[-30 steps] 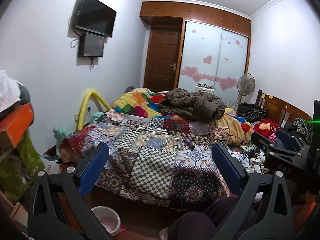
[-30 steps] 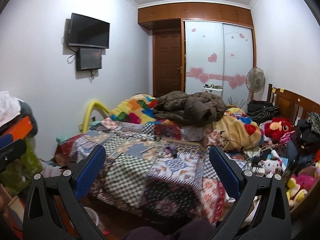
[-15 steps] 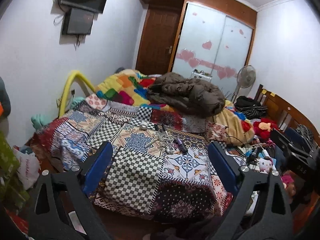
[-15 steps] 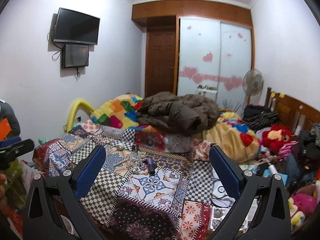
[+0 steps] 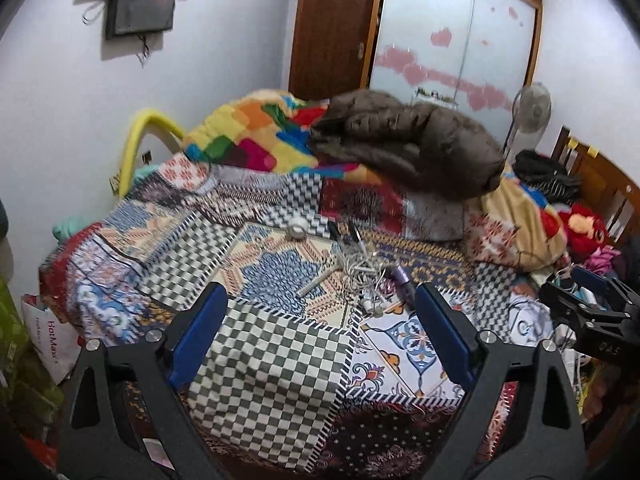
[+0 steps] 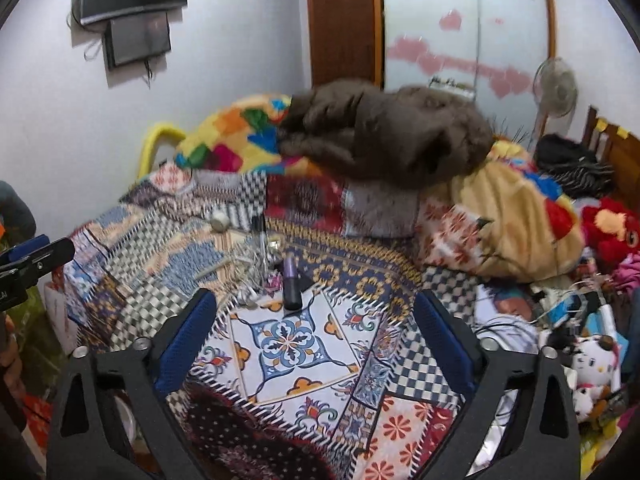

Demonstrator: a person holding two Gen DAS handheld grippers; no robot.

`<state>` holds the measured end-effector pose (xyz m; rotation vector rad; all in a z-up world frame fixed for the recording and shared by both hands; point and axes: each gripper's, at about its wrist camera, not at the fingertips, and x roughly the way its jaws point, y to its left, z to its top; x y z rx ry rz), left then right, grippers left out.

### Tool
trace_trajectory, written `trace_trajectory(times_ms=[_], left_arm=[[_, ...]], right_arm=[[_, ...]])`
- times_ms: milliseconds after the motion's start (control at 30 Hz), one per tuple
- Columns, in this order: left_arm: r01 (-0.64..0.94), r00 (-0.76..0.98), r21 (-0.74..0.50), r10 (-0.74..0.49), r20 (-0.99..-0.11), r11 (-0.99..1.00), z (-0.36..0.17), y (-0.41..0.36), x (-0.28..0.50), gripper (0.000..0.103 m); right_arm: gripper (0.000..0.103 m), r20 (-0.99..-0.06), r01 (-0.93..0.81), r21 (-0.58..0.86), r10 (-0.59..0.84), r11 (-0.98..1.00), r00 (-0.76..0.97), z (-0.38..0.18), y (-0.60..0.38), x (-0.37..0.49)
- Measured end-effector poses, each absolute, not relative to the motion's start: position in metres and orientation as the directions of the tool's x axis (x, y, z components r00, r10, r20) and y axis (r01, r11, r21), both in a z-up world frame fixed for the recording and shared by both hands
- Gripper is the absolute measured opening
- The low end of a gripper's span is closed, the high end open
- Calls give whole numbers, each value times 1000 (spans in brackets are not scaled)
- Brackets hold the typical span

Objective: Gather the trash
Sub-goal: 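Move both tools down toward the items on the quilt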

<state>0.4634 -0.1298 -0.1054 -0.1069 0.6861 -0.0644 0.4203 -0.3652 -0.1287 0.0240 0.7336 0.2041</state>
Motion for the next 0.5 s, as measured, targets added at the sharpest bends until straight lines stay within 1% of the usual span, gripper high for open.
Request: trace_trajectory(times_ms=[167,233,367,433,500], left_arm=[[54,710,-163,-153,-687,985,-146,-141,511,95],[61,687,-170,-165,-707,984,-162,-146,529,95],[65,639,-189,-186,-746,980,-194,-157,564,95],[61,615,-196,-192,-765,979,-209,-161,581,91],[60,592,-199,-195,-782,978,-222,-165,597,86]], right_arm=[[80,-724,-223,178,281,958,629,-172,-364,470],[69,-745,-234,219,317,947,587,-189,-362,488],[59,-780,-241,266,355,934,515,-223,-357,520],[51,-790,-251,287,376,925,484,-236,-355,532],[47,-800,-263,294,387,919,459,-245,-352,542]])
